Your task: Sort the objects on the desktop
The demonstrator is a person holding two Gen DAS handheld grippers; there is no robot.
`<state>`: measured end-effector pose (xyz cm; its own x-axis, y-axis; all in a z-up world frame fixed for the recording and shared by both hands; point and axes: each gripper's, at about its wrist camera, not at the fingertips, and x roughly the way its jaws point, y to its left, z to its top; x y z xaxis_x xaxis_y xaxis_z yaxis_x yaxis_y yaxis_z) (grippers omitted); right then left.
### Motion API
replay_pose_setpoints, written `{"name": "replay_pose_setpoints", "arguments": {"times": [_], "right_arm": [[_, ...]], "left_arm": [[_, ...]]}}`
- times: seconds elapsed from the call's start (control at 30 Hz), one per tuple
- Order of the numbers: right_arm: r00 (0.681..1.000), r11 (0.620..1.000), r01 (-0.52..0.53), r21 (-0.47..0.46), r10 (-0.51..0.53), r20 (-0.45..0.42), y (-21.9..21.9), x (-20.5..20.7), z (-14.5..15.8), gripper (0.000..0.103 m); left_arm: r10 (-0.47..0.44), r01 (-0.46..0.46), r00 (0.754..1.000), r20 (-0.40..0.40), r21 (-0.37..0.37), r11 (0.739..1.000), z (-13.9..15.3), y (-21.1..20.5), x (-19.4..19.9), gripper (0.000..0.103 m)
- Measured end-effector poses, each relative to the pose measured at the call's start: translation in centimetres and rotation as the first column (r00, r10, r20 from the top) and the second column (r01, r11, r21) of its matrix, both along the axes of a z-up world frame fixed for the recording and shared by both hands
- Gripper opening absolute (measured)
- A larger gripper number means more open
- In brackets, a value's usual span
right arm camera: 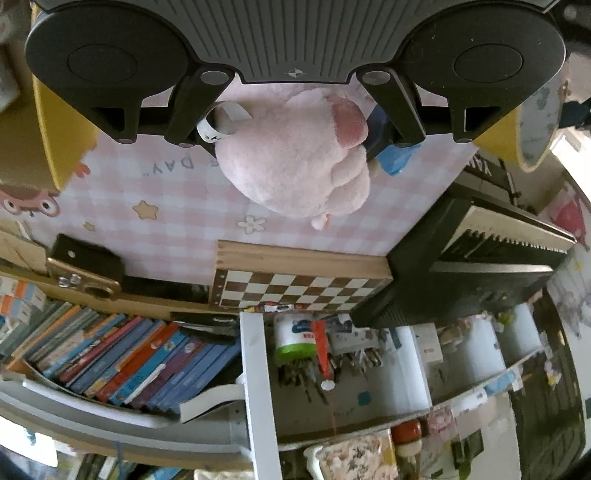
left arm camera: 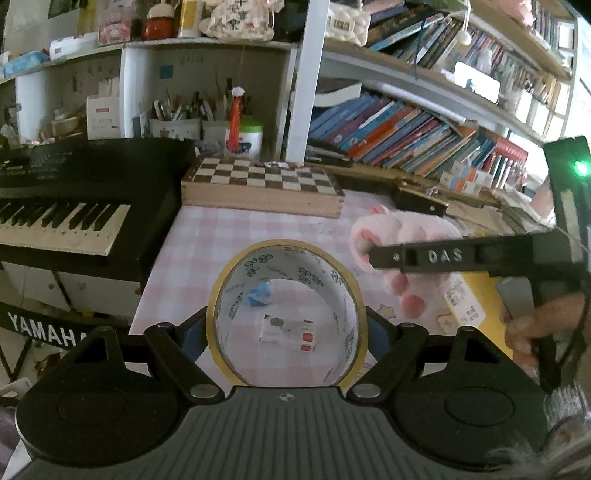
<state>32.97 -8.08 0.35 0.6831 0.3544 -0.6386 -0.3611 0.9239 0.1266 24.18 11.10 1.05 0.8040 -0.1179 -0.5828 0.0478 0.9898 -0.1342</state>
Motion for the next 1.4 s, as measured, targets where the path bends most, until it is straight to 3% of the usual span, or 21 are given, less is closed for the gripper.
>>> {"name": "replay_pose_setpoints", "arguments": {"times": [0.3, 0.57, 1.4], "right_arm": [[0.999, 0.998, 0.034, 0.047, -0.034, -0.003, -0.7, -5.2, 1.4, 0.074], [0.999, 0.996, 0.053, 0.067, -0.052, -0.015, -0.8, -10.3, 1.9, 0.074], [0.982, 0.982, 0.172, 0.073, -0.165, -0.096, -1.9, -25.4, -0.1, 0.074]], "left_arm": [[-0.041, 0.041, 0.998, 0.042, -0.011, 0.999, 1.2, -0.2, -3.3, 0.081], [-0.069, 0.07, 0.997, 0.031, -0.038, 0.997, 1.1, 0.3, -7.0, 0.081], [-0.201, 0.201, 0.98, -0.002, -0.025, 0.979, 0.9, -0.2, -19.0, 0.081]]}}
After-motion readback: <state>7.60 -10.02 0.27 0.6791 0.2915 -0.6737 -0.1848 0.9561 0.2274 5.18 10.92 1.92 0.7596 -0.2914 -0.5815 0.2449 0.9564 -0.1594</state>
